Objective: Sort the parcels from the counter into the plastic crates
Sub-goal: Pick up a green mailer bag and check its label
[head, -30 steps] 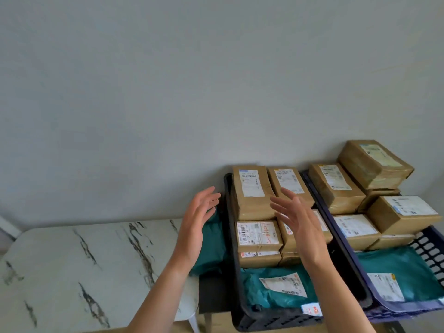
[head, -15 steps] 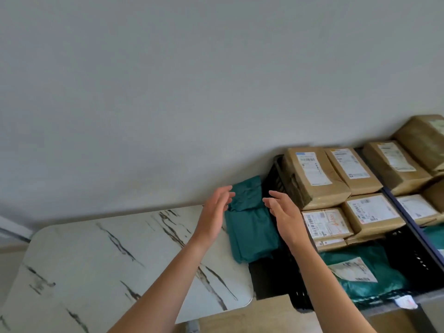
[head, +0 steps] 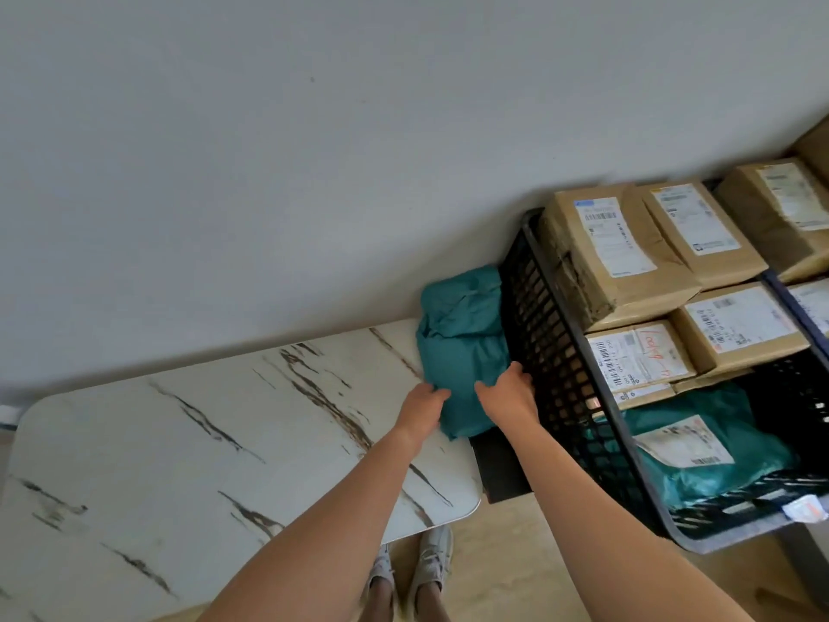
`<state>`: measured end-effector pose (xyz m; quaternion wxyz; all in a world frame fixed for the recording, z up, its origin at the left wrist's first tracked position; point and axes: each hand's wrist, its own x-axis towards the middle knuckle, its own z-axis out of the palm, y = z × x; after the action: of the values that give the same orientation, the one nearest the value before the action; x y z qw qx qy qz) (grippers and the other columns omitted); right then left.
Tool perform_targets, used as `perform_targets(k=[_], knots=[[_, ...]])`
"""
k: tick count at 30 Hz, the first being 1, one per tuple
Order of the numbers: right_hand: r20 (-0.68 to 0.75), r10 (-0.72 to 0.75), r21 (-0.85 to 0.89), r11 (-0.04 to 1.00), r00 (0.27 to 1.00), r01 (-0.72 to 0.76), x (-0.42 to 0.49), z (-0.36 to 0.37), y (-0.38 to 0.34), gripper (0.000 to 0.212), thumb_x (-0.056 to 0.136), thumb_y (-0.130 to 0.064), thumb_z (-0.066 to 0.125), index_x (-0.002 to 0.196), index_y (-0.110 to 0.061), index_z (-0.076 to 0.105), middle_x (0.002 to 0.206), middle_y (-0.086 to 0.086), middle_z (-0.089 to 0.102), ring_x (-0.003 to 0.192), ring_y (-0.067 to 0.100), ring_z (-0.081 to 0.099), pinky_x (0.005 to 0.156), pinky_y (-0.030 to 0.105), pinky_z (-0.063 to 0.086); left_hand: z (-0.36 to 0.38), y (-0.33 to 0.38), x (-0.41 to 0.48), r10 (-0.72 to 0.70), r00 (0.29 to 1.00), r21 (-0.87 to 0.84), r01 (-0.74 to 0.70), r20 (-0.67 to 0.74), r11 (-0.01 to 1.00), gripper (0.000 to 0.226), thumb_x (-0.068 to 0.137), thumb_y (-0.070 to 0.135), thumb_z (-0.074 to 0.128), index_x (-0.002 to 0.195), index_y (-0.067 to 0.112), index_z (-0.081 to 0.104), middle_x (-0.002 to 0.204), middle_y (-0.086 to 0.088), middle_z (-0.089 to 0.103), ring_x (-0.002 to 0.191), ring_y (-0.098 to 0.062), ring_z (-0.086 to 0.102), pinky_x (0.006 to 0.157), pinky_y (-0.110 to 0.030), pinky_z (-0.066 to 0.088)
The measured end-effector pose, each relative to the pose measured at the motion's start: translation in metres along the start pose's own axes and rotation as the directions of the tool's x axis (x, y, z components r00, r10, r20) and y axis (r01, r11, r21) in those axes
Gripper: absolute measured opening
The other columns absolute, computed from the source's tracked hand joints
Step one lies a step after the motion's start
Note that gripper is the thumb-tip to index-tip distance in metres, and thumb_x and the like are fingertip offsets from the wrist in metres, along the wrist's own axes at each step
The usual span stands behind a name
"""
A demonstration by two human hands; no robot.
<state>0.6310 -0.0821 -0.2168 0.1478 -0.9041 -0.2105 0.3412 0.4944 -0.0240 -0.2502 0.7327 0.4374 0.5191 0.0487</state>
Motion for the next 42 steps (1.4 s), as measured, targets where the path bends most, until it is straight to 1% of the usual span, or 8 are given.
perform_targets(k=[4, 10, 14, 17, 20, 30, 35, 42], knots=[[0.128, 0.025, 0.134, 0.990, 0.992, -0.042, -0.008, 0.019, 0.016, 0.070, 0.094, -0.037, 0.075, 0.146, 0.000, 0.046, 0.144, 0.020, 0.057, 0.131, 0.036, 0.057, 0.103, 0.037, 0.049, -0.002, -0.012, -0.008, -0.035, 0.999, -0.088, 0.032, -0.026, 0.996, 0.015, 0.104, 0.018, 0.062, 0.118, 0.012, 0.065, 0.117, -0.010, 0.073, 0.102, -0.023, 0.072, 0.074, -0.025, 0.060], [0.113, -0.034, -0.011, 0.999, 0.993, 0.036, -0.031, 0.028, 0.029, 0.069, 0.088, -0.055, 0.075, 0.140, -0.016, 0.051, 0.144, 0.016, 0.044, 0.136, 0.037, 0.042, 0.112, 0.043, 0.039, -0.027, -0.033, -0.033, -0.050, 0.999, -0.172, 0.049, -0.007, 0.984, 0.033, 0.101, 0.018, 0.068, 0.132, 0.016, 0.058, 0.126, -0.007, 0.073, 0.113, -0.023, 0.072, 0.096, -0.043, 0.061], [0.158, -0.042, 0.383, 0.923, 0.987, -0.022, -0.040, 0.020, 0.031, 0.076, 0.084, -0.046, 0.084, 0.141, -0.012, 0.047, 0.138, 0.011, 0.060, 0.122, 0.027, 0.062, 0.104, 0.042, 0.053, -0.044, -0.029, -0.058, 0.023, 1.000, -0.201, -0.020, 0.014, 0.979, 0.029, 0.103, 0.019, 0.063, 0.132, 0.020, 0.060, 0.125, -0.002, 0.075, 0.115, -0.020, 0.073, 0.098, -0.044, 0.060], [0.186, -0.141, 0.616, 0.787, 0.972, -0.004, -0.058, 0.000, 0.022, 0.030, 0.092, -0.028, 0.080, 0.116, -0.014, 0.068, 0.122, 0.011, 0.075, 0.100, 0.018, 0.075, 0.086, 0.032, 0.062, -0.051, -0.008, -0.079, 0.112, 0.994, -0.168, -0.109, 0.009, 0.980, 0.036, 0.103, 0.025, 0.064, 0.139, 0.022, 0.058, 0.128, 0.001, 0.075, 0.120, -0.019, 0.071, 0.107, -0.046, 0.055], [0.091, -0.240, 0.694, 0.712, 0.966, 0.112, -0.082, -0.035, 0.000, 0.022, 0.095, -0.029, 0.076, 0.114, -0.018, 0.073, 0.109, 0.001, 0.080, 0.094, 0.014, 0.078, 0.081, 0.032, 0.063, -0.051, 0.032, -0.106, 0.255, 0.967, -0.133, -0.250, 0.018, 0.959, 0.036, 0.104, 0.029, 0.063, 0.139, 0.027, 0.059, 0.130, 0.006, 0.074, 0.122, -0.016, 0.069, 0.109, -0.046, 0.054], [-0.363, -0.555, 0.701, 0.367, 0.749, 0.612, -0.170, -0.214, -0.112, 0.026, 0.099, -0.024, 0.070, 0.123, -0.014, 0.071, 0.117, 0.003, 0.079, 0.111, 0.024, 0.074, 0.096, 0.046, 0.059, -0.023, 0.227, -0.228, 0.729, 0.684, -0.107, -0.727, -0.022, 0.678, 0.026, 0.105, 0.025, 0.061, 0.131, 0.020, 0.064, 0.126, -0.001, 0.076, 0.118, -0.023, 0.072, 0.104, -0.051, 0.055], [-0.530, -0.584, 0.638, 0.203, 0.615, 0.743, -0.222, -0.268, -0.143, 0.017, 0.098, -0.021, 0.069, 0.112, -0.011, 0.072, 0.100, 0.000, 0.080, 0.092, 0.016, 0.076, 0.069, 0.027, 0.059, -0.016, 0.280, -0.288, 0.844, 0.535, -0.097, -0.842, -0.028, 0.530, 0.018, 0.104, 0.028, 0.062, 0.121, 0.023, 0.065, 0.113, -0.004, 0.078, 0.100, -0.023, 0.075, 0.068, -0.030, 0.056], [-0.615, -0.558, 0.578, 0.161, 0.556, 0.800, -0.253, -0.284, -0.153, 0.013, 0.096, -0.024, 0.072, 0.100, -0.012, 0.071, 0.077, -0.005, 0.075, 0.068, 0.009, 0.070, 0.053, 0.022, 0.053, -0.013, 0.292, -0.319, 0.886, 0.457, -0.081, -0.889, -0.075, 0.451, 0.015, 0.104, 0.027, 0.063, 0.119, 0.024, 0.065, 0.111, -0.002, 0.078, 0.103, -0.025, 0.076, 0.082, -0.048, 0.064]])
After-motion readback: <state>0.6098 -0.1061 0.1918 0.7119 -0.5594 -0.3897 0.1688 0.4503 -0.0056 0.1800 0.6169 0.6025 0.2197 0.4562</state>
